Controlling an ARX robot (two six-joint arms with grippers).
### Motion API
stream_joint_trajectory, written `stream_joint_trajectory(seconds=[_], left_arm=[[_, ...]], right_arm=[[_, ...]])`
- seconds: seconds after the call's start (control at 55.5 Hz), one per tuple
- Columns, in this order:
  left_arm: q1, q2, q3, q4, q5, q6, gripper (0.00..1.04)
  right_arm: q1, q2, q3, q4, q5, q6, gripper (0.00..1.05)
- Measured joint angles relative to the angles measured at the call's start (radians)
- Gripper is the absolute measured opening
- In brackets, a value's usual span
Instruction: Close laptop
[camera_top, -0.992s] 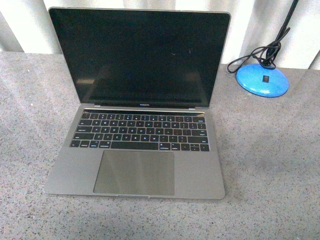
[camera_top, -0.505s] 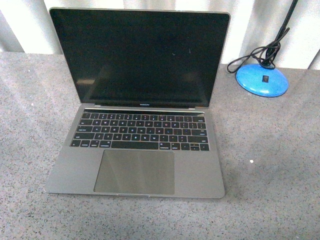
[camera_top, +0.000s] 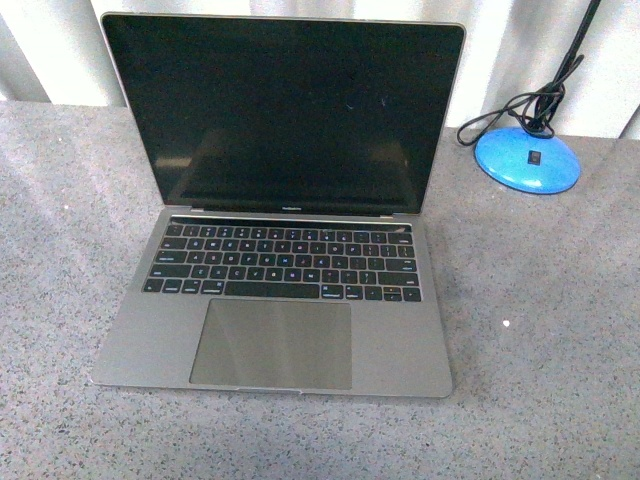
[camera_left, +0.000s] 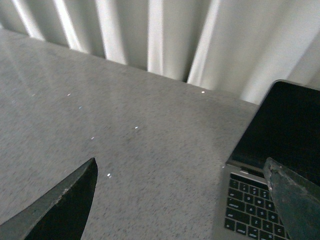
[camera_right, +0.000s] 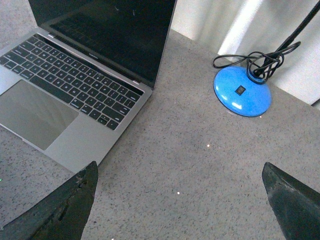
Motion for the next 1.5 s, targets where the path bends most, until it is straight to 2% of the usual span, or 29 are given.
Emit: stream_joint_trajectory(seconds=[0.27,0.505,0.685,0.811,0.992,1.064,1.262,1.496], left_arm=[[0.020,0.343,0.210,0.159,0.161,0.156,0.98],[0.045,0.533,0.397,0.155,0.308,0.278,0.98],[0.043,0.680,0.609,0.071,0.412,0.403,0.98],[0.018,0.776,0.760,-0.004,0.423,0.480,0.98],[-0.013,0.846,0.837,-0.074,0.403,0.529,0.98],[-0.028,0.880,0.851,-0.103,0.372,0.532,0.95],[-0.050,0.906,0.853,-0.109,0.349,0.520,0.61],[-0.076,0.920,0.882,-0.109,0.354,0.512,0.22]], right_arm=[[0.106,0.309,0.220,0.152,0.102,-0.012,0.95],[0.166,0.477,0.397,0.143,0.127,-0.059,0.95],[0.182,0.619,0.557,0.113,0.112,-0.106,0.95],[0.184,0.708,0.663,0.111,0.095,-0.149,0.95],[0.195,0.757,0.704,0.133,0.101,-0.208,0.95],[0.206,0.778,0.724,0.144,0.116,-0.208,0.79],[0.228,0.803,0.763,0.151,0.127,-0.212,0.45],[0.244,0.839,0.812,0.141,0.103,-0.211,0.08]])
